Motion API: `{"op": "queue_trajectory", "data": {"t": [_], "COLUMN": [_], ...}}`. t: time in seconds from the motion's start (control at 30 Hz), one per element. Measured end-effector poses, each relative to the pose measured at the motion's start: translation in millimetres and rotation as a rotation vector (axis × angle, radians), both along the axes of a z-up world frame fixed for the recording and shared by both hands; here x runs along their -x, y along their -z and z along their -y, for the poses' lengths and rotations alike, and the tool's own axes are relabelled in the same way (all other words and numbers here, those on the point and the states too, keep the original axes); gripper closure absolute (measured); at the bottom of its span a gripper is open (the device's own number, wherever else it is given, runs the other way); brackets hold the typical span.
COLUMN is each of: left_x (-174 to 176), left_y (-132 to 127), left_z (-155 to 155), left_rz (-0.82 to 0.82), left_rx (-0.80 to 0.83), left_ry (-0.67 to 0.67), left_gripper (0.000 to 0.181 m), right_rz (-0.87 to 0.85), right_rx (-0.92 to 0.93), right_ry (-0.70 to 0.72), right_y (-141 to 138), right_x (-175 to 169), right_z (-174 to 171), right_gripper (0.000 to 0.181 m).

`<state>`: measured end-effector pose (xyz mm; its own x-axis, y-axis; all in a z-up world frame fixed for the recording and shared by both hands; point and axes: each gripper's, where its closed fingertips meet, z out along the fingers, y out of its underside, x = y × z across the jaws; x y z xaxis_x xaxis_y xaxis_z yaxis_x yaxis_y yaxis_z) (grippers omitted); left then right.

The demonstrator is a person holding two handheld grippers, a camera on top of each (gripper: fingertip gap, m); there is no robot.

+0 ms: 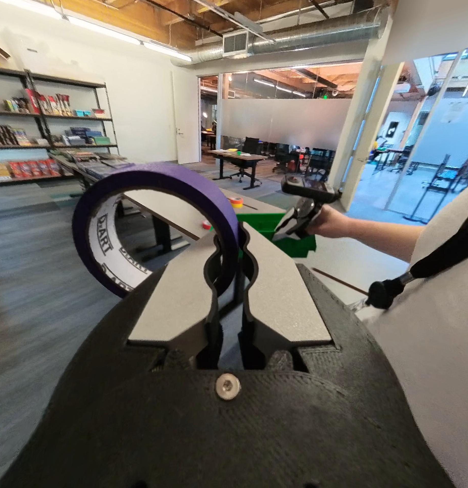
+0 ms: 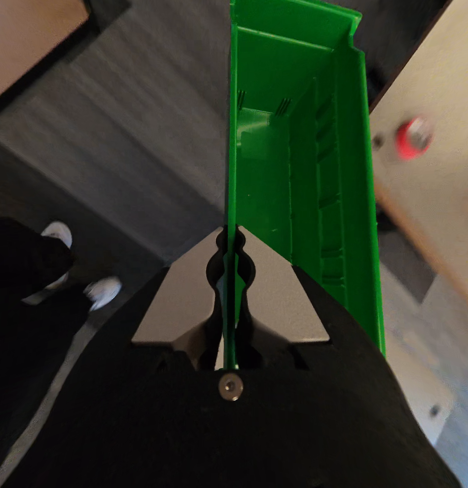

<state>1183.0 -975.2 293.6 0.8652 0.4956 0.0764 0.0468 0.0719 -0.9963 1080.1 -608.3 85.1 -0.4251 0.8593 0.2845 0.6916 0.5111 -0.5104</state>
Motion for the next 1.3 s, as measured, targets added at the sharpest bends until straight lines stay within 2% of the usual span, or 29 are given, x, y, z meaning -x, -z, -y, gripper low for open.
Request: {"op": "queue_trajectory", "data": {"t": [0.07,0.17,0.27,0.37,0.47,0.53,0.6,0.7,0.77,0.87,1.0,1.17,1.3], "left_x": [65,172,289,411,535,618,698,813,883,971,1071,1203,1324], "left_y": [2,19,27,5,-12,-11,-10,-6,-2,2,20,54,64], "left_z": [-3,-10,-22,-42,-71,-95,-116,-142,-153,-164,-160,-146,-160], "left_rz": [-0.05,-0.08,-0.082,-0.089,-0.111,-0.03,0.054,0.097,0.093,0.139,0.125,0.087,0.07], "left_rx": [0.002,0.016,0.03,0.037,0.076,0.08,0.007,-0.095,-0.132,-0.163,0.0,0.164,0.212], "left_ry": [-0.02,-0.006,0.077,0.157,0.21,0.256,0.295,0.278,0.219,0.16,0.052,-0.092,-0.038], "left_gripper": [0.175,0.175,0.175,0.175,0.175,0.175,0.175,0.175,0.175,0.175,0.175,0.175,0.175], "right_rz": [-0.107,-0.229,-0.269,-0.251,-0.243,-0.216,-0.204,-0.2,-0.199,-0.146,-0.115,-0.126,-0.156], "right_rx": [-0.047,-0.092,-0.055,-0.015,-0.015,0.007,0.033,0.034,0.027,0.052,0.02,0.083,0.159], "right_ry": [-0.046,-0.075,-0.076,-0.069,-0.06,-0.043,-0.037,-0.068,-0.102,-0.135,-0.243,-0.308,-0.306], "right_y": [-27,-52,-61,-67,-70,-66,-60,-50,-47,-46,-51,-52,-63], "right_x": [94,216,312,392,474,526,583,680,758,864,1013,1209,1366], "right_z": [5,16,27,31,22,10,-6,-33,-50,-69,-75,-58,-34], "right_gripper": [0.18,0.18,0.181,0.18,0.18,0.18,0.18,0.18,0.18,0.18,0.18,0.18,0.18]}}
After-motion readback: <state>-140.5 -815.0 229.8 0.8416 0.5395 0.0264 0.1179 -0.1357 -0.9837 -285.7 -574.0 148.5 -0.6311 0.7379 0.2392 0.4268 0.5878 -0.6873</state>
